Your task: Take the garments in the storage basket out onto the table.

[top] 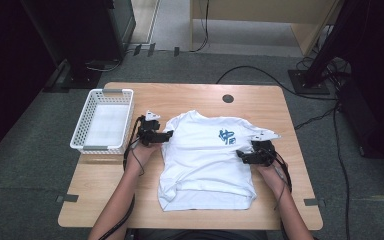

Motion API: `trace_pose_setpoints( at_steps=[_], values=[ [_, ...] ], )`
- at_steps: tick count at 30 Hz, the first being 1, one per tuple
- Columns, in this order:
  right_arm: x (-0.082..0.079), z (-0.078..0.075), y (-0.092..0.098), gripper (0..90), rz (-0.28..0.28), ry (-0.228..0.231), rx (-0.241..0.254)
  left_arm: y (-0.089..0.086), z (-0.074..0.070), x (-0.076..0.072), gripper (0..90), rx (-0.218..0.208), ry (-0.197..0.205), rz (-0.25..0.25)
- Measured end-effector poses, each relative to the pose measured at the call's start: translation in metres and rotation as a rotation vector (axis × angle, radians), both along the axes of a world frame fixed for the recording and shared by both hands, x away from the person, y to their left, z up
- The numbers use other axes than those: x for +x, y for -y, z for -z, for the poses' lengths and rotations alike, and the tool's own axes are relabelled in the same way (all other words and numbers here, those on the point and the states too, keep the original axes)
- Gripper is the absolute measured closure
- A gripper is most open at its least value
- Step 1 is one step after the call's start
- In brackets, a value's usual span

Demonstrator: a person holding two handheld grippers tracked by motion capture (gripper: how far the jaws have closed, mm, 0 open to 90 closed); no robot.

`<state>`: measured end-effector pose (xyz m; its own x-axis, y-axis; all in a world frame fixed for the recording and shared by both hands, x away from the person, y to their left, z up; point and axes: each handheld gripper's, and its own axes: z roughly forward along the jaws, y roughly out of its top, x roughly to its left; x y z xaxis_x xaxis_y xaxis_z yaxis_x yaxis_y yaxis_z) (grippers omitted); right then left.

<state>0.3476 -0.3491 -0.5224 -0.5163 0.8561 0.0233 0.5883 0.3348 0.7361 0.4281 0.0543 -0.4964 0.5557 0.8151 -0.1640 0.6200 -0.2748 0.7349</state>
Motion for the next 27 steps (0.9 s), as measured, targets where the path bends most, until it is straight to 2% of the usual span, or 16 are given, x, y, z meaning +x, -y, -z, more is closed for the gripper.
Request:
trace_pose_setpoints(
  at_steps=[1, 2, 3, 5, 8, 11, 15, 20, 23, 27],
  values=[
    [0.000, 0.000, 0.000, 22.0, 0.000, 0.001, 0.000, -0.001, 0.001, 0.001, 33.1, -0.019, -0.002, 0.022],
    [0.000, 0.000, 0.000, 22.1, 0.000, 0.000, 0.000, 0.001, 0.001, -0.002, 41.0, 0.009, 0.060, 0.072],
    [0.000, 0.000, 0.000, 22.4, 0.001, 0.000, 0.000, 0.003, 0.001, -0.002, 41.7, 0.026, 0.074, 0.090],
    [0.000, -0.001, 0.000, 23.7, 0.001, -0.003, 0.005, 0.006, 0.000, -0.003, 39.6, 0.026, 0.086, 0.094],
    [0.003, -0.003, -0.002, 24.1, -0.001, 0.003, 0.022, 0.013, -0.004, -0.003, 35.2, 0.027, 0.064, 0.087],
    [0.008, -0.006, -0.004, 24.1, -0.001, 0.004, 0.021, 0.023, -0.002, -0.005, 35.2, 0.081, 0.078, 0.117],
    [0.016, -0.007, -0.007, 24.1, 0.000, -0.001, 0.016, 0.030, 0.006, -0.007, 35.2, 0.105, 0.066, 0.144],
    [0.020, -0.003, -0.010, 24.1, -0.001, -0.009, 0.010, 0.030, 0.014, -0.009, 33.7, 0.132, 0.057, 0.147],
    [0.018, -0.001, -0.011, 23.9, -0.002, -0.005, 0.011, 0.029, 0.017, -0.012, 32.4, 0.169, 0.077, 0.145],
    [0.015, 0.001, -0.011, 23.9, 0.000, 0.010, 0.008, 0.026, 0.018, -0.017, 32.3, 0.161, 0.078, 0.128]
  ],
)
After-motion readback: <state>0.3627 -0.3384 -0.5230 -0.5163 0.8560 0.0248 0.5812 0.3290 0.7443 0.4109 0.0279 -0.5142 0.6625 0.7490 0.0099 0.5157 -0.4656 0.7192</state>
